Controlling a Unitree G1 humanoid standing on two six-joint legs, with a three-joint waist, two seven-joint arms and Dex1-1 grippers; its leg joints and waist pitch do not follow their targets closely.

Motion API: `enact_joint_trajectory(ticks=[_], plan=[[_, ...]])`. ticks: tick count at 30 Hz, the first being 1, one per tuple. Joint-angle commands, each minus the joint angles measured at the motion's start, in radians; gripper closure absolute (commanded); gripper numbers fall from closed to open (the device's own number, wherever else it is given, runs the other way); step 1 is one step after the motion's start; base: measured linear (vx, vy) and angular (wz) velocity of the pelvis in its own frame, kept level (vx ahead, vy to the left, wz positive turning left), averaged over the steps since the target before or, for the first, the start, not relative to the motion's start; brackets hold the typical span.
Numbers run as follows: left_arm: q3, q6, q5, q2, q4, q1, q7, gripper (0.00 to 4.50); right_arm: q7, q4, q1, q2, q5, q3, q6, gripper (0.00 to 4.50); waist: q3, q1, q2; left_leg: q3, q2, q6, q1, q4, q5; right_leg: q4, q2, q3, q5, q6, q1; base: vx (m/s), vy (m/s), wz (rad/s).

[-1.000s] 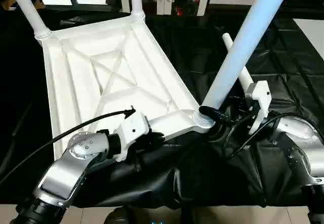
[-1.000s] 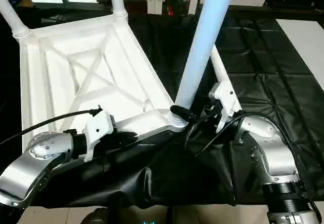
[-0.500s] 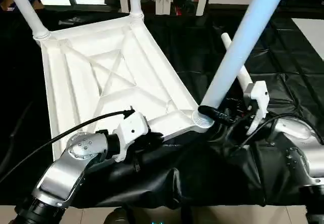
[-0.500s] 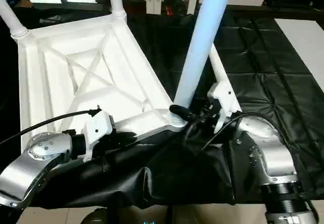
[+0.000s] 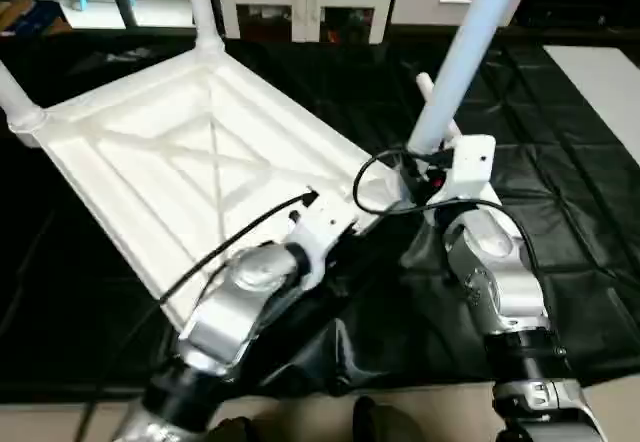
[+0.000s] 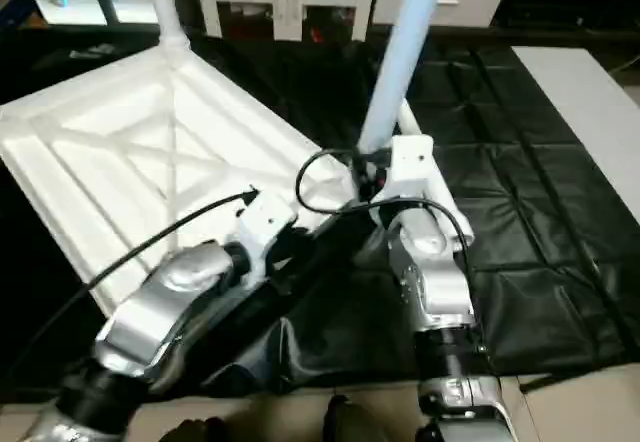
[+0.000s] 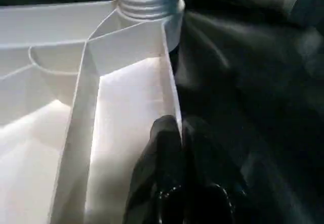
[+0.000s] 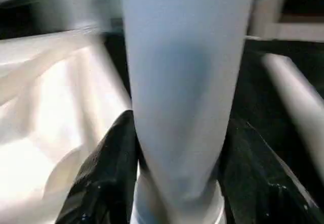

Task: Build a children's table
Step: Rotate leg to tighten

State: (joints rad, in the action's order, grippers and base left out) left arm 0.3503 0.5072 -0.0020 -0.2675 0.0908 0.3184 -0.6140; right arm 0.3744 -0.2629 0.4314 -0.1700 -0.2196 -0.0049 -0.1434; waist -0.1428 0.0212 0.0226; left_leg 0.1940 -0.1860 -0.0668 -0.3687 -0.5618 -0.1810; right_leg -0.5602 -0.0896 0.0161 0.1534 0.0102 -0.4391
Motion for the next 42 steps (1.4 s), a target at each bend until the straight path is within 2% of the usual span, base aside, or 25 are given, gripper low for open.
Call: enact_joint_trajectory(ticks=[1, 2, 3, 4, 5, 6, 7, 10, 12, 14, 16, 18, 20, 26, 29, 31, 33, 34, 35, 36, 37, 38, 40, 41, 42], plan=[[0.056, -0.077, -0.056, -0.035, 0.029, -0.053, -0.162, 4.5, 0.12, 0.039, -0.014, -0.029, -0.037, 0.021, -0.022, 1.94, 0.044, -0.008, 0.004, -0.022, -0.023, 0.04, -0.002, 0.082, -0.394, 0.077, -0.025, -0.015, 0.475, -0.066, 0.036, 0.0, 0.0, 0.0], [0.035, -0.081, -0.063, -0.074, 0.049, -0.077, -0.199, 4.5, 0.183, 0.071, -0.023, -0.074, -0.06, 0.008, -0.038, 1.94, 0.044, -0.009, 0.002, -0.017, -0.024, 0.045, 0.005, 0.08, -0.386, 0.079, -0.024, -0.018, 0.476, -0.079, 0.029, 0.0, 0.0, 0.0], [0.018, -0.084, -0.07, -0.106, 0.064, -0.097, -0.229, 4.5, 0.245, 0.1, -0.036, -0.12, -0.079, 0.005, -0.051, 1.91, 0.05, -0.012, 0.001, -0.016, -0.024, 0.048, 0.009, 0.076, -0.363, 0.075, -0.024, -0.019, 0.44, -0.094, 0.032, 0.0, 0.0, 0.0], [0.009, -0.083, -0.076, -0.126, 0.073, -0.109, -0.244, 4.5, 0.284, 0.113, -0.043, -0.15, -0.089, 0.005, -0.054, 1.81, 0.055, -0.019, 0.0, -0.008, -0.031, 0.067, 0.012, 0.07, -0.295, 0.061, -0.022, -0.025, 0.313, -0.139, 0.034, 0.0, 0.0, 0.0], [-0.01, -0.083, -0.089, -0.153, 0.085, -0.127, -0.266, 4.5, 0.343, 0.134, -0.059, -0.202, -0.099, 0.007, -0.063, 1.66, 0.05, -0.025, -0.006, -0.001, -0.034, 0.09, 0.015, 0.071, -0.263, 0.059, -0.014, -0.024, 0.247, -0.175, 0.03, 0.0, 0.0, 0.0], [-0.022, -0.085, -0.103, -0.173, 0.093, -0.139, -0.278, 4.5, 0.387, 0.148, -0.072, -0.242, -0.104, 0.009, -0.067, 1.54, 0.049, -0.032, -0.008, 0.004, -0.036, 0.096, 0.017, 0.068, -0.26, 0.057, -0.017, -0.025, 0.247, -0.196, 0.029, 0.051, -0.009, 0.13], [-0.033, -0.086, -0.112, -0.184, 0.096, -0.146, -0.285, 4.5, 0.419, 0.16, -0.083, -0.272, -0.109, 0.011, -0.075, 1.49, 0.051, -0.034, -0.008, 0.005, -0.035, 0.097, 0.017, 0.067, -0.247, 0.054, -0.017, -0.025, 0.236, -0.205, 0.031, 0.063, -0.002, 0.08], [-0.051, -0.093, -0.139, -0.212, 0.101, -0.16, -0.298, 4.5, 0.485, 0.175, -0.109, -0.332, -0.113, 0.014, -0.072, 1.49, 0.059, -0.04, -0.013, 0.007, -0.034, 0.119, 0.012, 0.058, -0.137, 0.033, -0.016, -0.024, 0.091, -0.251, 0.042, 0.063, 0.005, 0.03], [-0.057, -0.1, -0.147, -0.225, 0.098, -0.162, -0.301, 4.5, 0.51, 0.169, -0.112, -0.336, -0.137, -0.003, -0.075, 1.49, 0.061, -0.044, -0.011, 0.011, -0.032, 0.153, 0.013, 0.052, -0.077, 0.023, -0.016, -0.024, -0.006, -0.285, 0.046, 0.03, 0.005, -0.01], [-0.064, -0.107, -0.146, -0.225, 0.095, -0.162, -0.307, 4.5, 0.528, 0.164, -0.112, -0.336, -0.161, -0.013, -0.089, 1.75, 0.06, -0.048, -0.008, 0.012, -0.032, 0.165, 0.011, 0.052, -0.078, 0.024, -0.019, -0.025, 0.008, -0.291, 0.049, 0.0, 0.0, 0.0], [-0.065, -0.108, -0.147, -0.222, 0.096, -0.161, -0.309, 4.5, 0.532, 0.162, -0.112, -0.336, -0.166, -0.009, -0.091, 1.85, 0.056, -0.05, -0.009, 0.012, -0.034, 0.158, 0.012, 0.055, -0.112, 0.031, -0.022, -0.025, 0.079, -0.282, 0.047, 0.0, 0.0, 0.0], [-0.064, -0.107, -0.15, -0.221, 0.097, -0.159, -0.306, 4.5, 0.528, 0.161, -0.112, -0.333, -0.169, -0.004, -0.091, 2.06, 0.052, -0.05, -0.009, 0.009, -0.036, 0.127, 0.012, 0.059, -0.16, 0.039, -0.023, -0.025, 0.171, -0.26, 0.045, 0.0, 0.0, 0.0], [-0.062, -0.106, -0.154, -0.223, 0.099, -0.159, -0.304, 4.5, 0.527, 0.161, -0.111, -0.331, -0.17, -0.001, -0.094, 2.13, 0.051, -0.049, -0.01, 0.008, -0.035, 0.109, 0.013, 0.061, -0.182, 0.042, -0.022, -0.025, 0.201, -0.246, 0.043, 0.0, 0.0, 0.0], [-0.053, -0.105, -0.151, -0.228, 0.099, -0.159, -0.296, 4.5, 0.457, 0.154, -0.11, -0.308, -0.155, -0.005, -0.129, 2.54, 0.053, -0.049, -0.009, 0.008, -0.033, 0.105, 0.01, 0.059, -0.162, 0.039, -0.022, -0.026, 0.172, -0.24, 0.044, 0.0, 0.0, 0.0], [-0.044, -0.092, -0.136, -0.22, 0.094, -0.152, -0.28, 4.5, 0.379, 0.145, -0.109, -0.281, -0.132, -0.009, -0.154, 2.58, 0.049, -0.048, -0.009, 0.007, -0.032, 0.09, 0.009, 0.062, -0.19, 0.044, -0.022, -0.026, 0.228, -0.225, 0.041, 0.0, 0.0, 0.0], [-0.029, -0.049, -0.101, -0.177, 0.07, -0.125, -0.213, 4.5, 0.203, 0.116, -0.1, -0.202, -0.1, -0.033, -0.198, 2.58, 0.045, -0.044, -0.01, 0.005, -0.032, 0.069, 0.009, 0.066, -0.224, 0.051, -0.023, -0.027, 0.291, -0.204, 0.037, 0.0, 0.0, 0.0], [-0.01, 0.009, -0.066, -0.096, 0.032, -0.085, -0.116, 4.5, -0.009, 0.076, -0.085, -0.091, -0.073, -0.067, -0.235, 2.59, 0.04, -0.037, -0.01, 0.002, -0.03, 0.026, 0.009, 0.072, -0.277, 0.059, -0.024, -0.027, 0.398, -0.171, 0.031, 0.0, 0.0, 0.0], [-0.002, 0.04, -0.05, -0.05, 0.011, -0.063, -0.064, 4.5, -0.111, 0.055, -0.078, -0.029, -0.069, -0.09, -0.234, 2.59, 0.042, -0.033, -0.009, -0.001, -0.028, -0.001, 0.013, 0.073, -0.305, 0.063, -0.024, -0.027, 0.445, -0.149, 0.026, -0.051, -0.002, 0.0], [-0.001, 0.043, -0.048, -0.046, 0.009, -0.061, -0.059, 4.5, -0.121, 0.053, -0.077, -0.023, -0.069, -0.093, -0.234, 2.59, 0.041, -0.03, -0.01, -0.004, -0.026, -0.018, 0.016, 0.073, -0.338, 0.069, -0.025, -0.026, 0.493, -0.125, 0.02, -0.051, -0.002, 0.0], [0.005, 0.07, -0.03, 0.016, -0.023, -0.032, 0.007, 4.5, -0.222, 0.025, -0.068, 0.054, -0.079, -0.118, -0.229, 2.59, 0.04, -0.024, -0.008, -0.007, -0.025, -0.024, 0.016, 0.076, -0.367, 0.073, -0.023, -0.024, 0.52, -0.098, 0.019, 0.0, 0.0, 0.0], [0.006, 0.072, -0.028, 0.025, -0.027, -0.028, 0.016, 4.5, -0.233, 0.021, -0.067, 0.064, -0.081, -0.12, -0.229, 2.59, 0.038, -0.021, -0.012, -0.006, -0.025, -0.026, 0.016, 0.076, -0.384, 0.076, -0.023, -0.025, 0.53, -0.091, 0.014, 0.0, 0.0, 0.0], [0.025, 0.075, -0.019, 0.084, -0.056, 0.001, 0.052, 4.5, -0.277, -0.018, -0.057, 0.13, -0.093, -0.114, -0.219, 2.59, 0.038, -0.019, -0.01, -0.01, -0.025, -0.03, 0.018, 0.079, -0.413, 0.081, -0.02, -0.021, 0.543, -0.073, 0.012, 0.0, 0.0, 0.0], [0.052, 0.062, -0.018, 0.144, -0.081, 0.033, 0.07, 4.5, -0.298, -0.066, -0.04, 0.192, -0.088, -0.085, -0.183, 2.59, 0.039, -0.019, -0.013, -0.014, -0.021, -0.038, 0.026, 0.078, -0.457, 0.089, -0.016, -0.016, 0.56, -0.053, 0.006, 0.0, 0.0, 0.0], [0.063, 0.054, -0.021, 0.156, -0.079, 0.041, 0.06, 4.5, -0.274, -0.076, -0.03, 0.202, -0.073, -0.056, -0.165, 2.59, 0.039, -0.017, -0.014, -0.019, -0.021, -0.04, 0.025, 0.081, -0.482, 0.09, -0.018, -0.012, 0.565, -0.046, 0.009, 0.0, 0.0, 0.0], [0.072, 0.023, -0.023, 0.133, -0.061, 0.039, 0.02, 4.5, -0.182, -0.056, -0.015, 0.174, -0.025, 0.009, -0.12, 2.59, 0.042, -0.016, -0.012, -0.025, -0.022, -0.038, 0.015, 0.087, -0.481, 0.087, -0.019, -0.009, 0.539, -0.042, 0.021, 0.0, 0.0, 0.0]])
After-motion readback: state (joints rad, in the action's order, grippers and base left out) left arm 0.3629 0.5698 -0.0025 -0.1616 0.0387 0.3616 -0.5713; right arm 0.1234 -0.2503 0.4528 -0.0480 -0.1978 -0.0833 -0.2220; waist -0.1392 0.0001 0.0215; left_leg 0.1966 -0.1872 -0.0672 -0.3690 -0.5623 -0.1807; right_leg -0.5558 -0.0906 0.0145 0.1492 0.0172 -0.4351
